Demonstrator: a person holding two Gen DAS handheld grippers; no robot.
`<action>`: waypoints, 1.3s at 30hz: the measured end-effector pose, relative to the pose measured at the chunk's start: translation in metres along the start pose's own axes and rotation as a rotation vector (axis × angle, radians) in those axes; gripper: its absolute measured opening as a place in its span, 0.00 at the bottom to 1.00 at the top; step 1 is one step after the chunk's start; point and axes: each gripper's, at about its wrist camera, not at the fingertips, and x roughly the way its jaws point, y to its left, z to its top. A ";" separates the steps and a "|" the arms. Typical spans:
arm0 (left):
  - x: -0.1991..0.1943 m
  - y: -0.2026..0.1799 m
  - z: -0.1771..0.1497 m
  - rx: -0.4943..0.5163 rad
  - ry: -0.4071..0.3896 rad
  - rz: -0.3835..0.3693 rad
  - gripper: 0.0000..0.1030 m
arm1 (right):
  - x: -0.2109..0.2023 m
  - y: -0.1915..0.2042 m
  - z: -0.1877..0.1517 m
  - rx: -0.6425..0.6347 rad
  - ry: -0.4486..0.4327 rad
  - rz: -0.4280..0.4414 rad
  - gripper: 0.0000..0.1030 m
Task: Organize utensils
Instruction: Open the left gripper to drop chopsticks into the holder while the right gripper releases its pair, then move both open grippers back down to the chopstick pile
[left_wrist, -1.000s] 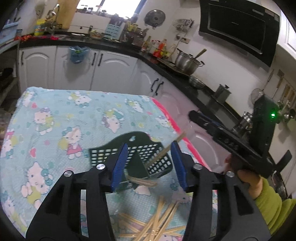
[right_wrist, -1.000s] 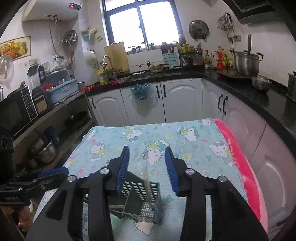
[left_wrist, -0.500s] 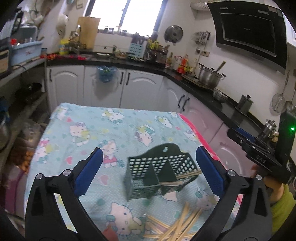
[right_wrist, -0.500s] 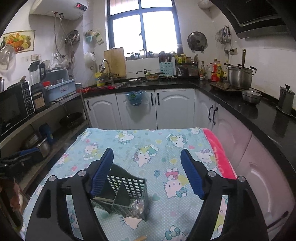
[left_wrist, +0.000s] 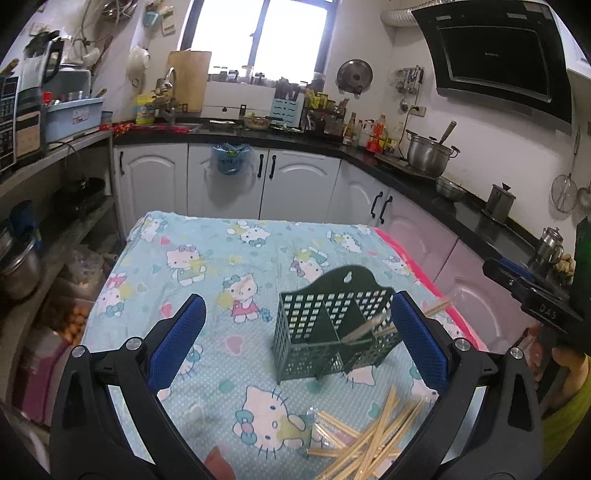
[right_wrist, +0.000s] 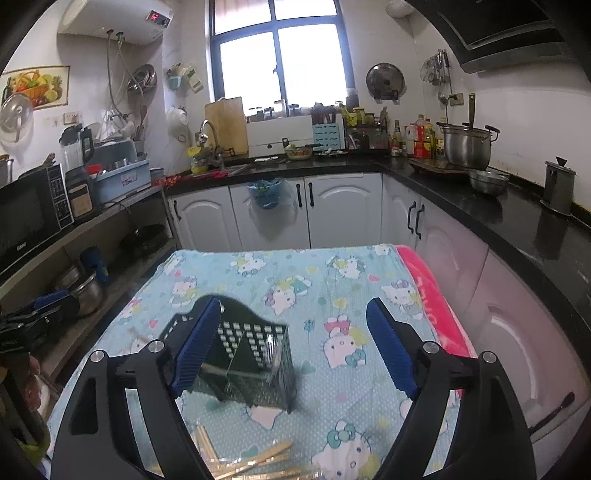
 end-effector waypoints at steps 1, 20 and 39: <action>-0.001 0.000 -0.003 -0.001 0.002 -0.001 0.90 | -0.001 0.000 -0.004 -0.003 0.007 -0.005 0.76; -0.006 0.005 -0.064 0.008 0.080 -0.019 0.90 | -0.008 0.015 -0.057 -0.035 0.114 0.003 0.76; 0.003 -0.001 -0.123 0.057 0.168 -0.030 0.90 | -0.005 0.021 -0.108 -0.061 0.215 -0.027 0.76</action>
